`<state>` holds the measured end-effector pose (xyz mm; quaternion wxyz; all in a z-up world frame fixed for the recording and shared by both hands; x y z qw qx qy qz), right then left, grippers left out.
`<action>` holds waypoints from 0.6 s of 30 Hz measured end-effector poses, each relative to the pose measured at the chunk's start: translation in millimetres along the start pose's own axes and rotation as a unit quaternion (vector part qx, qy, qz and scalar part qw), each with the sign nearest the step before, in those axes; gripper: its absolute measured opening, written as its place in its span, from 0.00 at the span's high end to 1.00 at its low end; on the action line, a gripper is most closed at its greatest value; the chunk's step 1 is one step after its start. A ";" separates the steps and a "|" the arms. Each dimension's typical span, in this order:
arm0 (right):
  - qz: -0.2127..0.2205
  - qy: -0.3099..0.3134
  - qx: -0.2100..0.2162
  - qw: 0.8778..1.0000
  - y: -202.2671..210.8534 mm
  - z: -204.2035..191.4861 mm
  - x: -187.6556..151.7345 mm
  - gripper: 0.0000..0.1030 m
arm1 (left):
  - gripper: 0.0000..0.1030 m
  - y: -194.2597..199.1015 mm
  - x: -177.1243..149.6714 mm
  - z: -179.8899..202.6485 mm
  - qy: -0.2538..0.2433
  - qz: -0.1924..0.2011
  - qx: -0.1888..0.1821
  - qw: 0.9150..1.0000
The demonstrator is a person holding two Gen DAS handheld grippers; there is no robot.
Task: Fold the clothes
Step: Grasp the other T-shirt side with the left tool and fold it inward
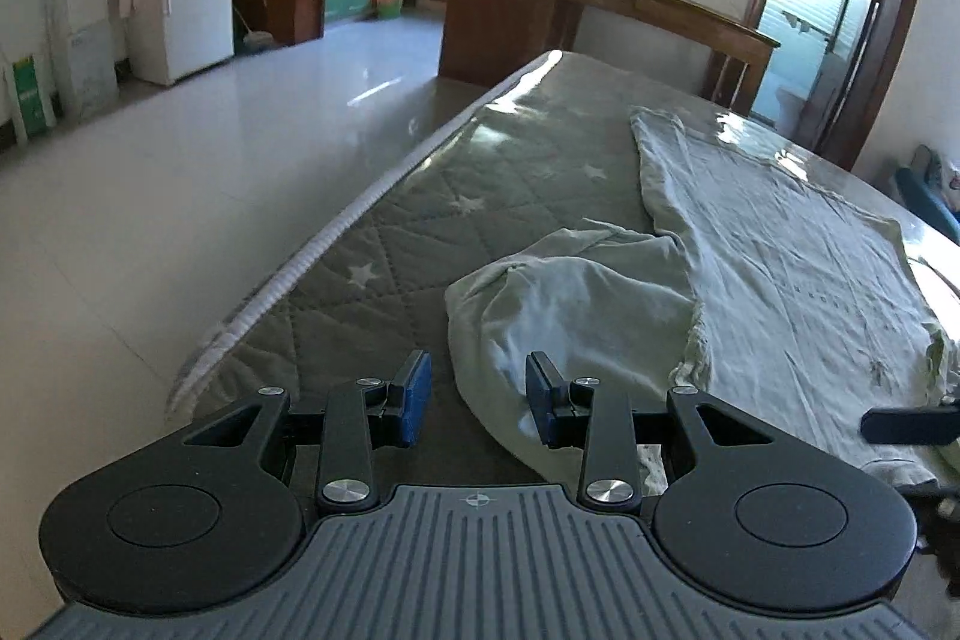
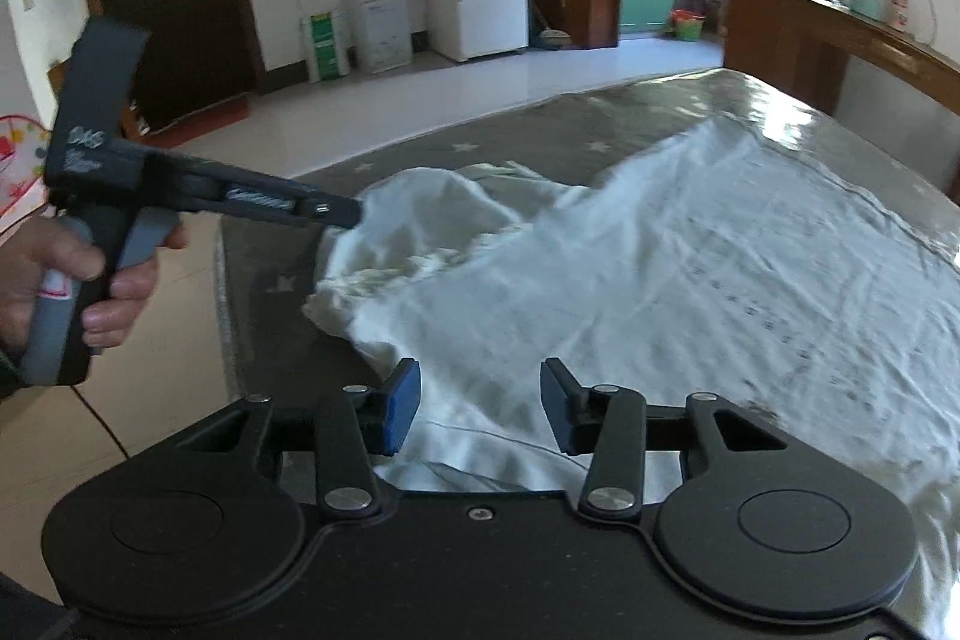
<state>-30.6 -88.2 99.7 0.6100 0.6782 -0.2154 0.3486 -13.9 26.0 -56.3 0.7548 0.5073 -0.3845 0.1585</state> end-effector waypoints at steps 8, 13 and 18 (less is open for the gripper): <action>-0.010 0.012 0.006 1.000 -15.4 -14.1 -1.4 0.53 | 0.83 -12.5 4.5 2.6 0.022 -0.003 -0.011 1.000; -0.016 0.012 0.011 1.000 -25.9 -20.1 -3.7 0.53 | 0.93 -14.8 4.8 4.1 0.037 0.000 -0.019 0.999; -0.004 -0.001 0.019 1.000 -20.1 -20.6 0.0 0.53 | 0.94 -10.2 11.3 4.4 0.048 0.017 -0.029 0.998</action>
Point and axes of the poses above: each gripper's, at about its wrist camera, not at the fingertips, and y roughly against the way its jaws point, z to its right, x to its top, the point moved 10 cm from there along -y, roughly the way its jaws point, and after that the axes turned 4 degrees about -x, right-handed, at the moved point
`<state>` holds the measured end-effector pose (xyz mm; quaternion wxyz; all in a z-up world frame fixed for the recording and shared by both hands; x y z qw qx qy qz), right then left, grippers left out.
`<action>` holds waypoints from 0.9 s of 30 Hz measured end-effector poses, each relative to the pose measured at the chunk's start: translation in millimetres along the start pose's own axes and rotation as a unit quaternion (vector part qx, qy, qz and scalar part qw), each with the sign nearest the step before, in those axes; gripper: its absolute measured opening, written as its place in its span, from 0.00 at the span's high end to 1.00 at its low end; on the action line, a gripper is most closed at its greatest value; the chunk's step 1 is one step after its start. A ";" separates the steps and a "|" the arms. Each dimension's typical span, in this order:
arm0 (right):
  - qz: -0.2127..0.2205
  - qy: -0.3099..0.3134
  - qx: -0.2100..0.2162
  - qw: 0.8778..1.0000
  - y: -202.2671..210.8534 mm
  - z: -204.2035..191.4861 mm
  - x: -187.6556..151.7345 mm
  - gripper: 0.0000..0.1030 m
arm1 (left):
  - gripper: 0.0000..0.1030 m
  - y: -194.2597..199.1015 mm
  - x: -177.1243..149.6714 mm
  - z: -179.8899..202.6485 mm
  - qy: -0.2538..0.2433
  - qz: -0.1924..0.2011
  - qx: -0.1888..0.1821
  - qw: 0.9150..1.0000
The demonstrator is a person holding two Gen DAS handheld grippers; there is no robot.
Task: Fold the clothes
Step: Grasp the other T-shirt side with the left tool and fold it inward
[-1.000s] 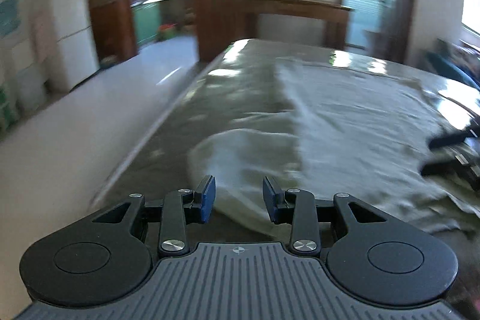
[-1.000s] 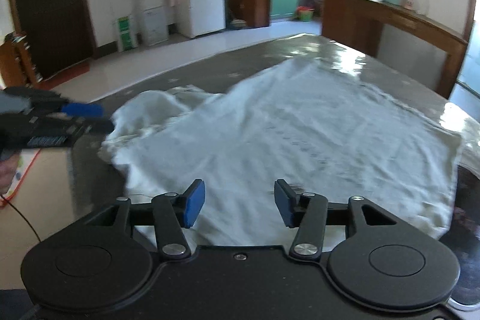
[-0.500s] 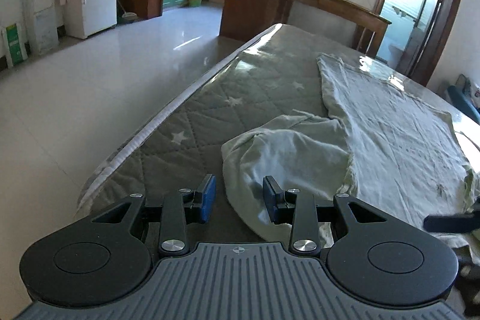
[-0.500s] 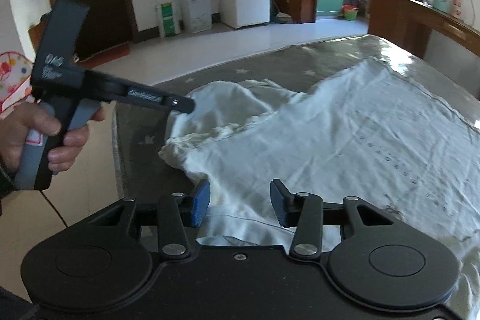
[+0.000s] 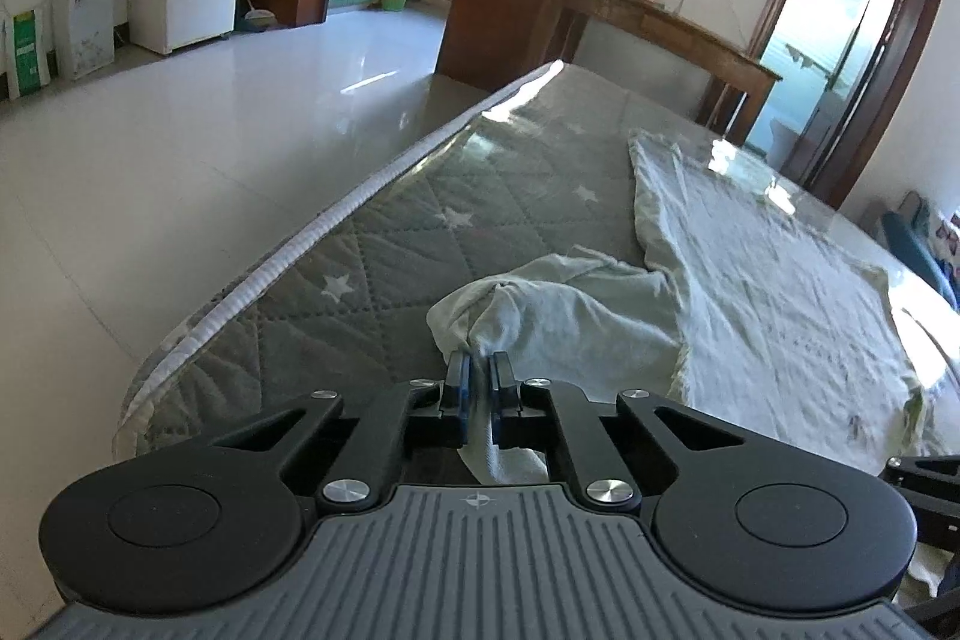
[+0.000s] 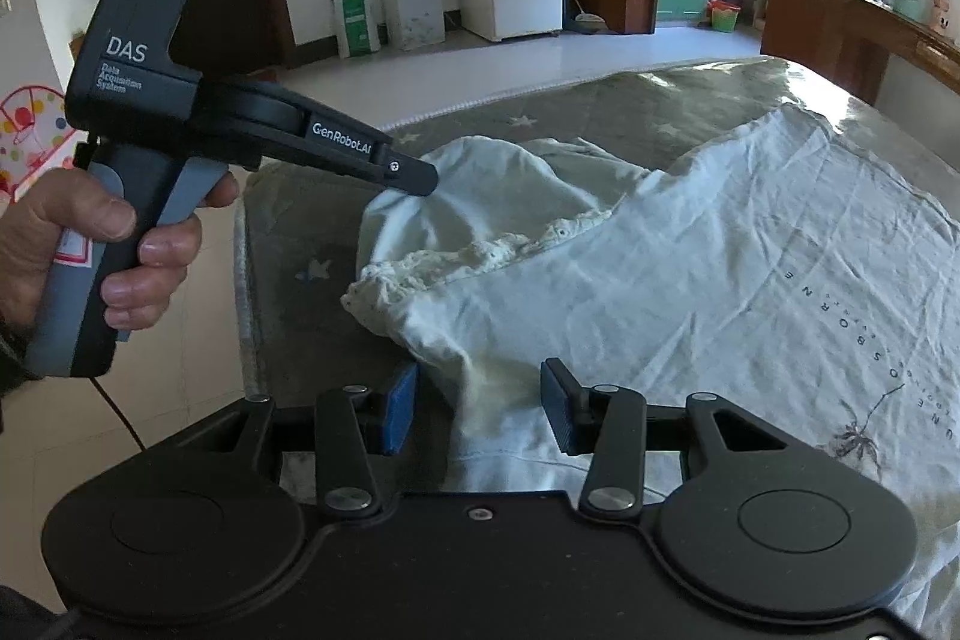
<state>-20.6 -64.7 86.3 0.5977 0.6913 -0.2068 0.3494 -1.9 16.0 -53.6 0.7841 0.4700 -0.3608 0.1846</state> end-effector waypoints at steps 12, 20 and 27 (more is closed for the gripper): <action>0.002 -0.084 0.059 0.995 8.9 4.2 0.3 0.53 | 0.95 17.8 19.9 16.1 -0.005 0.033 -0.020 0.999; 0.044 -0.099 0.011 0.994 25.5 27.8 8.5 0.53 | 0.95 28.2 28.8 26.9 -0.014 0.048 -0.034 0.998; 0.016 -0.068 -0.021 0.997 0.5 28.5 -2.0 0.53 | 0.96 33.0 36.8 48.5 -0.025 0.057 -0.058 0.996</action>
Point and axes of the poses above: each gripper's, at about its wrist camera, not at the fingertips, and y roughly against the way its jaws point, z to its right, x to its top, the point moved 10 cm from there along -y, roughly the way its jaws point, and after that the axes turned 4 degrees about -x, right-handed, at the moved point
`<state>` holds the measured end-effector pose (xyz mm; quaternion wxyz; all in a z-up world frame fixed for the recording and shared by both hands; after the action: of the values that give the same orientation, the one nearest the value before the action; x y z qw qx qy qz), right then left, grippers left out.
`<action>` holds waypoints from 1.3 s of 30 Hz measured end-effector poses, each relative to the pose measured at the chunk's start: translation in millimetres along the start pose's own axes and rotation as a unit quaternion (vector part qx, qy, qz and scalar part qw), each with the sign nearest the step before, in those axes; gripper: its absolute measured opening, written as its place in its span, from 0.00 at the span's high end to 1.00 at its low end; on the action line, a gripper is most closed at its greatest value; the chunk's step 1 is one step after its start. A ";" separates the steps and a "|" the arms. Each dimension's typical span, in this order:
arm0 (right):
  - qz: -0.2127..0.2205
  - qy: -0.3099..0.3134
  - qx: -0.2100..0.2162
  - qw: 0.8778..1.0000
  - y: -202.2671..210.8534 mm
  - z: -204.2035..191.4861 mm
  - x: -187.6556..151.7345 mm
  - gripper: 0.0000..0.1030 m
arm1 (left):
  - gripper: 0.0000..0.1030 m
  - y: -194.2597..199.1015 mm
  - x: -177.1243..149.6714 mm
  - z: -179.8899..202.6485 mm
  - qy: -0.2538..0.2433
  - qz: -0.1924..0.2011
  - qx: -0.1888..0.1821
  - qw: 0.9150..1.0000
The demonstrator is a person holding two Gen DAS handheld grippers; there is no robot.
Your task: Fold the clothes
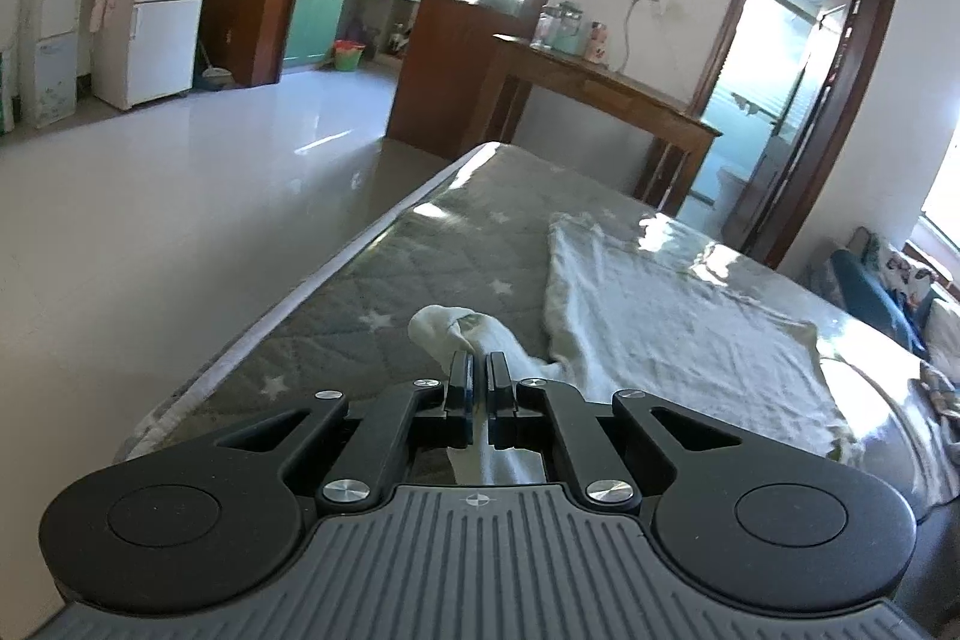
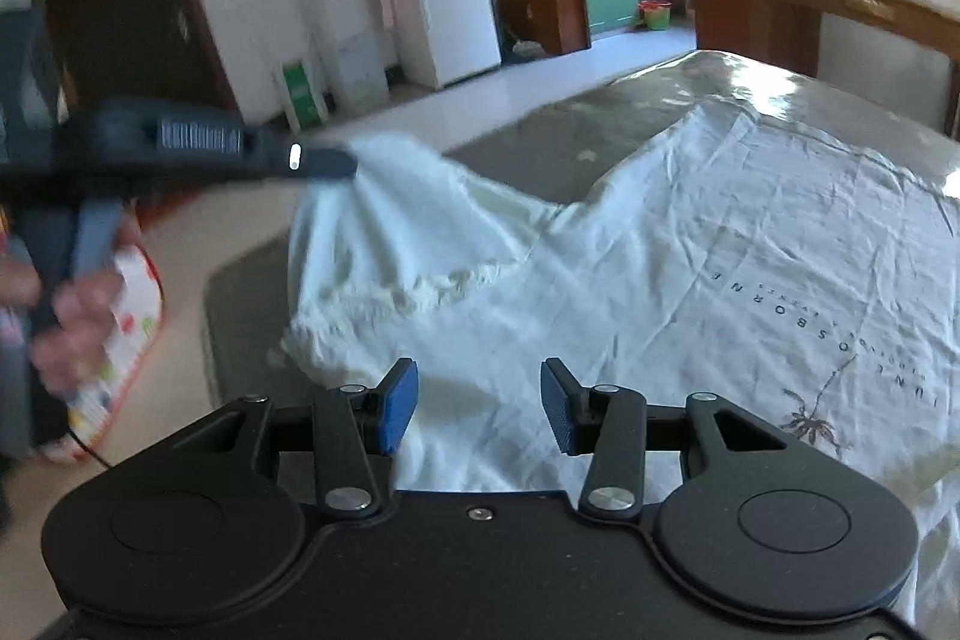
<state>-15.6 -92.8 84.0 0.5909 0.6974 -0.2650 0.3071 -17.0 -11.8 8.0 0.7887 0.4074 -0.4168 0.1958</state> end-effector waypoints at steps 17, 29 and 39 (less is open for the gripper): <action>0.053 -0.066 -0.115 0.990 54.7 98.6 12.1 0.52 | 0.96 -43.2 -63.7 124.8 -0.120 -0.065 -0.142 0.980; 0.051 -0.049 -0.066 0.995 27.4 77.8 30.3 0.52 | 0.87 -35.0 -104.0 117.0 -0.177 -0.107 -0.156 0.966; 0.032 0.003 -0.013 0.999 -11.6 33.3 63.3 0.65 | 0.85 -45.7 -101.4 80.5 -0.155 -0.124 -0.107 0.974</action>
<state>39.2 -124.2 119.5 0.5905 0.6801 -0.2892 0.3244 -85.9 -100.6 -70.9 0.7717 0.3944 -0.4987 -0.0146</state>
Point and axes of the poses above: each gripper's, at about its wrist camera, not at the fingertips, and y roughly against the way its jaws point, z to its right, x to its top, the point moved 10 cm from there along -y, roughly the way its jaws point, and after that the axes turned 4 degrees about -x, right-handed, at the moved point
